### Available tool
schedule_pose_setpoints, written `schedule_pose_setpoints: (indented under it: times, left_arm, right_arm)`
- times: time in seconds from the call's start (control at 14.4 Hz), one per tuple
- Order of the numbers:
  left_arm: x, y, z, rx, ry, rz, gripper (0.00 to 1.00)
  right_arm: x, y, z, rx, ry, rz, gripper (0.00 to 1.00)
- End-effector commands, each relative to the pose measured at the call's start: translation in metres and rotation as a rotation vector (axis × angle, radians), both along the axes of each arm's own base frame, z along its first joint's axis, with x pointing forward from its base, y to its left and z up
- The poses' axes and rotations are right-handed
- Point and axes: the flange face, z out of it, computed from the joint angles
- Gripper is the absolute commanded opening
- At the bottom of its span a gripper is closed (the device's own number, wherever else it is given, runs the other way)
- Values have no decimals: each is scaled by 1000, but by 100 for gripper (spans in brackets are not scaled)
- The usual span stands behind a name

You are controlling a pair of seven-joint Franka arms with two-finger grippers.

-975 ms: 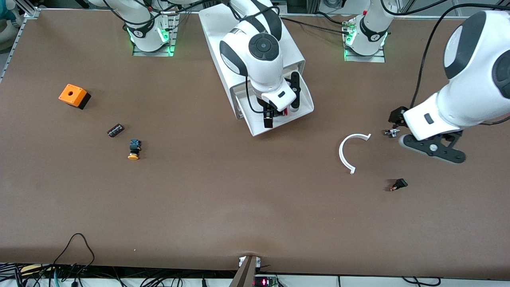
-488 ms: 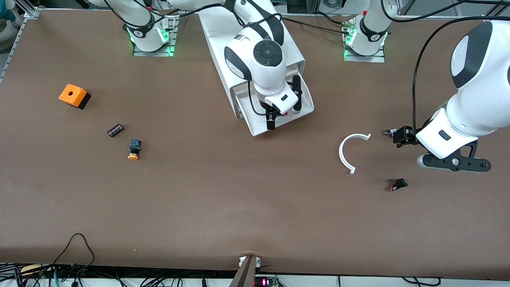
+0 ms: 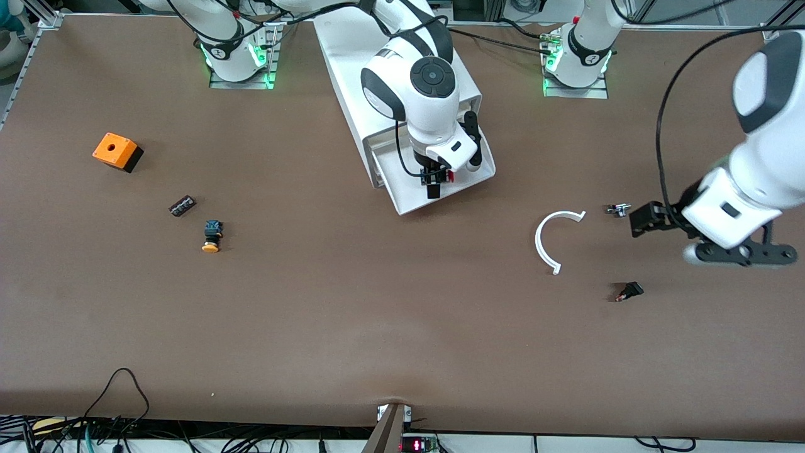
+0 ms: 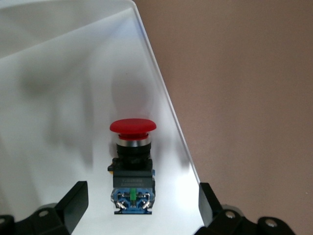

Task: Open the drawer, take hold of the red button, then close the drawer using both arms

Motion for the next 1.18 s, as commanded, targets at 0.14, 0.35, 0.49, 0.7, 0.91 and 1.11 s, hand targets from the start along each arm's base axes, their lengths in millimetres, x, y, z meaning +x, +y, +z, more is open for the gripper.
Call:
schedule_pose_setpoints:
  times: [0.14,0.35,0.49,0.7,0.91,1.11]
  left_arm:
    - [-56,11,2,22,-20,22,100]
    - [-55,10,7,20,-26,21,100]
    - [-56,9,7,21,-23,20,100]
    - [-56,9,7,21,-23,20,100]
    - [-56,9,7,21,-23,21,100]
    - [-58,8,8,23,-3,21,100]
  right_arm:
    - [-3,3,-7,-12,5,24,100]
    - [-5,1,-16,-31,18,22,100]
    - [-5,0,-19,-33,21,22,100]
    - [-6,1,-27,-38,23,21,100]
    - [-6,1,-27,-37,22,22,96]
    - [-6,1,-27,-39,22,38,84]
